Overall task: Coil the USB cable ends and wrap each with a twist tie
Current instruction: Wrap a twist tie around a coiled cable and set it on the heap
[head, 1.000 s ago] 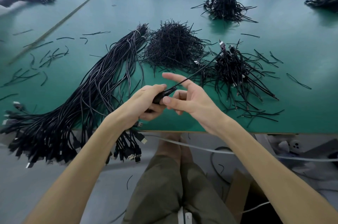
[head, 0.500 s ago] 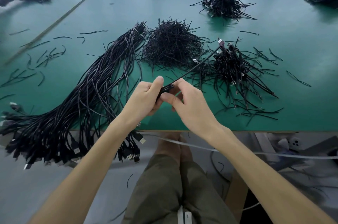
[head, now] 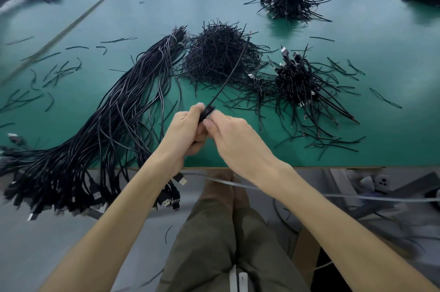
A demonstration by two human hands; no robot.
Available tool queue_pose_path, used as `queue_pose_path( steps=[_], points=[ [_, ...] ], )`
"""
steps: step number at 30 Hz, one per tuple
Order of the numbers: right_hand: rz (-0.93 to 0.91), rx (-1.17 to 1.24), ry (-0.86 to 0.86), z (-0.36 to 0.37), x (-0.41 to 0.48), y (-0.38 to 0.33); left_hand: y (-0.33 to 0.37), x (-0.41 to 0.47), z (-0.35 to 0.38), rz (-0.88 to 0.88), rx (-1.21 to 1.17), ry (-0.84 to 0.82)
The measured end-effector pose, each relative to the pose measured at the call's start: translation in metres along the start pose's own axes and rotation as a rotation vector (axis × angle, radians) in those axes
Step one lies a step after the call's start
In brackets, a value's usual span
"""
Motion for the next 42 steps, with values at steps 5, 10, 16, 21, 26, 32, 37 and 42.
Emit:
queue_pose_path(
  steps=[5,10,16,21,26,32,37,42],
  points=[
    [0.044,0.321,-0.018,-0.004,0.001,-0.002,0.002,0.001,-0.004,0.068,0.039,-0.028],
    [0.101,0.583,0.01,-0.005,0.003,0.001,0.016,0.0,-0.01,0.332,0.343,-0.09],
    [0.116,0.57,0.058,-0.009,0.008,0.008,0.024,-0.001,-0.028,0.335,0.253,-0.262],
    [0.094,0.534,0.043,-0.008,0.007,0.005,0.021,0.002,-0.032,0.357,0.088,-0.326],
    [0.143,0.717,0.033,-0.008,0.007,0.001,0.02,0.003,-0.036,0.537,0.066,-0.243],
    [0.117,0.686,0.047,-0.007,0.006,-0.003,0.026,-0.003,-0.042,0.335,-0.176,-0.374],
    [0.124,0.652,0.075,-0.007,0.008,0.002,0.027,-0.001,-0.037,0.239,-0.267,-0.346],
    [0.13,0.584,0.067,-0.006,0.005,0.01,0.028,0.0,-0.027,0.176,-0.189,-0.229]
  ],
)
Point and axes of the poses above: each hand's wrist, its own x-axis towards the middle knuckle, its own z-axis out of the palm, y = z × x, the point moved 1 cm from there along x, towards the middle knuckle, and after that the axes turned 2 degrees about y, right-handed, at the moved point
